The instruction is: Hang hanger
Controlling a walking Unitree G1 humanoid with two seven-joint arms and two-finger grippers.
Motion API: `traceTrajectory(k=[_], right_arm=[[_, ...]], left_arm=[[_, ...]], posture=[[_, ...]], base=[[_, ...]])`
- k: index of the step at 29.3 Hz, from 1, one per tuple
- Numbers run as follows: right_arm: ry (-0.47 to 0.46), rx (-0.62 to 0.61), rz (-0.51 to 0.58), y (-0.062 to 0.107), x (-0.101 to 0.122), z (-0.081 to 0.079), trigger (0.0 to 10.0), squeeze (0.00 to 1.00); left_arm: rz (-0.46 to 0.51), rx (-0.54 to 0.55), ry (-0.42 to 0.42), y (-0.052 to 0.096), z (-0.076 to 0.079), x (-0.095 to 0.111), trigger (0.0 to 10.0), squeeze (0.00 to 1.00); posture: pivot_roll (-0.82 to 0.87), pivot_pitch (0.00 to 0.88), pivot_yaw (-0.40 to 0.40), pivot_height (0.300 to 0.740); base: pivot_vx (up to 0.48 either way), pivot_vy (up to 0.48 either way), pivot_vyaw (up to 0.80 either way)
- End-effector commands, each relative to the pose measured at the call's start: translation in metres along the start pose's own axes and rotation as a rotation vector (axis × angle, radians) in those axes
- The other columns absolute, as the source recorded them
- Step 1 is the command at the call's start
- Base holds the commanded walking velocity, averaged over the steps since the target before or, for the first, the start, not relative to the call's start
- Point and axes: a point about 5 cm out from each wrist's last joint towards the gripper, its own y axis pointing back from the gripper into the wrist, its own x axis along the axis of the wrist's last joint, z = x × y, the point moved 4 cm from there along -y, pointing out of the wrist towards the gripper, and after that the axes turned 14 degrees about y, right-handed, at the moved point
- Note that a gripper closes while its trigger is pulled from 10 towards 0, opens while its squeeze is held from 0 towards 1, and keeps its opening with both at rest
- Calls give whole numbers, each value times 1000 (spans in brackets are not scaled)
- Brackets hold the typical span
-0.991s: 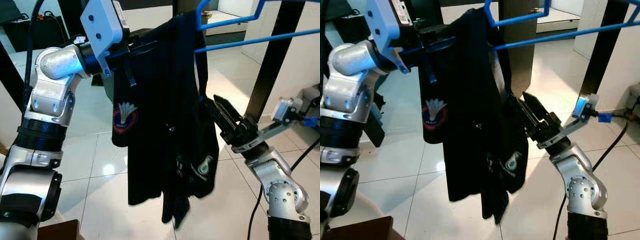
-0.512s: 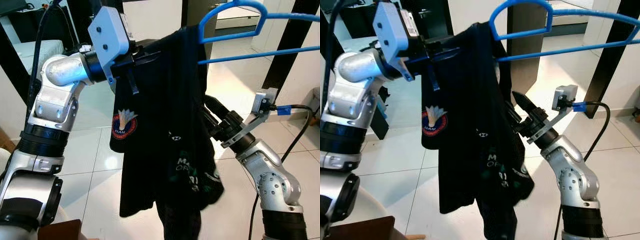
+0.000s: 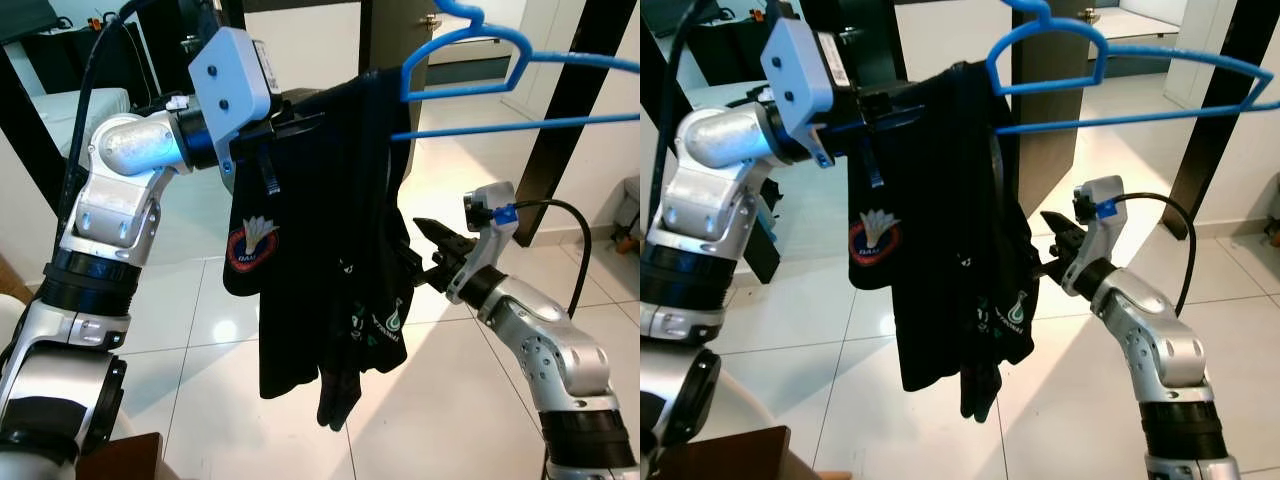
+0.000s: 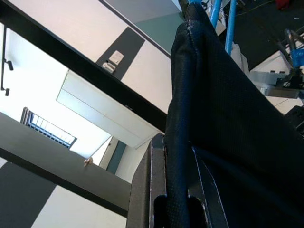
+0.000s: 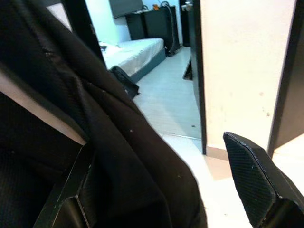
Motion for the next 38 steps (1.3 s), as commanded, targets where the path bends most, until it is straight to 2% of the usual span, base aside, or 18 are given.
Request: traceTrajectory(k=[1,10,12,14,15,16,17,26,30,33,34,35,38], right_arm=[[21,-18,-63,-3,-8,1,10000,0],[51,-178,-92,-3,-6,28,10000,0],[56,-289,-112,1,-9,47,10000,0],[47,-313,-117,3,-11,51,10000,0],[41,-327,-120,3,-12,53,3176,0],[28,-359,-115,5,-13,58,3176,0],[19,-381,-117,7,-14,62,0,0],[-43,-457,-73,10,-11,75,0,0],[-132,-549,-2,18,-4,92,0,0],[-150,-565,14,20,-2,96,0,0],[-205,-596,50,24,1,104,0,0],[-205,-596,50,24,1,104,0,0],[-348,-659,148,36,10,122,0,0]], left_arm=[[17,14,-4,2,-1,3,10000,0],[-12,23,-25,4,-2,-2,10000,0],[-37,50,-49,9,-7,-6,10000,0],[-36,58,-50,10,-8,-5,10000,0],[-34,62,-49,10,-9,-5,10000,0],[-34,65,-51,11,-10,-4,10000,0],[-34,66,-53,11,-10,-3,10000,0],[-35,73,-65,13,-10,-2,10000,0],[-38,92,-77,14,-13,-3,10000,0],[-44,98,-83,15,-14,-3,10000,0],[-60,115,-96,19,-18,-5,10000,0],[-60,115,-96,19,-18,-5,10000,0],[-131,157,-141,33,-26,-14,10000,0]], posture=[[-57,0,51,740],[-58,0,48,740],[-60,0,48,740],[-60,0,48,740],[-58,0,46,740],[-56,0,44,740],[-55,0,43,740],[-52,0,41,740],[-52,0,38,740],[-52,0,38,740],[-51,0,37,740],[-51,0,37,740],[-52,0,37,740]], base=[[0,0,0],[0,0,0],[0,0,0],[0,0,0],[0,0,0],[0,0,0],[0,0,0],[0,0,0],[0,0,0],[0,0,0],[0,0,0],[0,0,0],[0,0,0]])
